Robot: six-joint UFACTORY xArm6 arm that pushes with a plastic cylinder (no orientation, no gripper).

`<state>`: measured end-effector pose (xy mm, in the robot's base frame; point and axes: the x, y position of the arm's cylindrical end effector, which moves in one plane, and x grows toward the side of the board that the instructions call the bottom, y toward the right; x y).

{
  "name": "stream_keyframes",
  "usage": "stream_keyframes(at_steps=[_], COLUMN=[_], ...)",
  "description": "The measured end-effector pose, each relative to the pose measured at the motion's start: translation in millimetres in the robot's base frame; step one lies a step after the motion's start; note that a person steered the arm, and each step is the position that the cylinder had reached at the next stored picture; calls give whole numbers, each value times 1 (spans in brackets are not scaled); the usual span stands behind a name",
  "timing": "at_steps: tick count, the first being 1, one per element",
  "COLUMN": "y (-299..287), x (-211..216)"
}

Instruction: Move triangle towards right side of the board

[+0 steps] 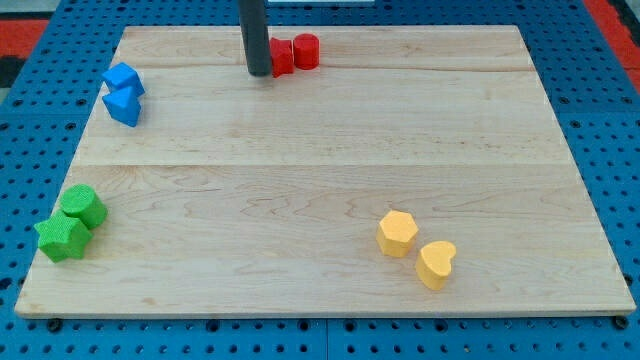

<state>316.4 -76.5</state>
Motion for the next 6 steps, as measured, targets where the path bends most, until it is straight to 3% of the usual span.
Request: stream_keyframes(at_steps=[1, 2, 3, 4, 5, 6], y=[-43, -205, -227, -199, -146, -108], x=[85, 94, 76, 40, 34, 54])
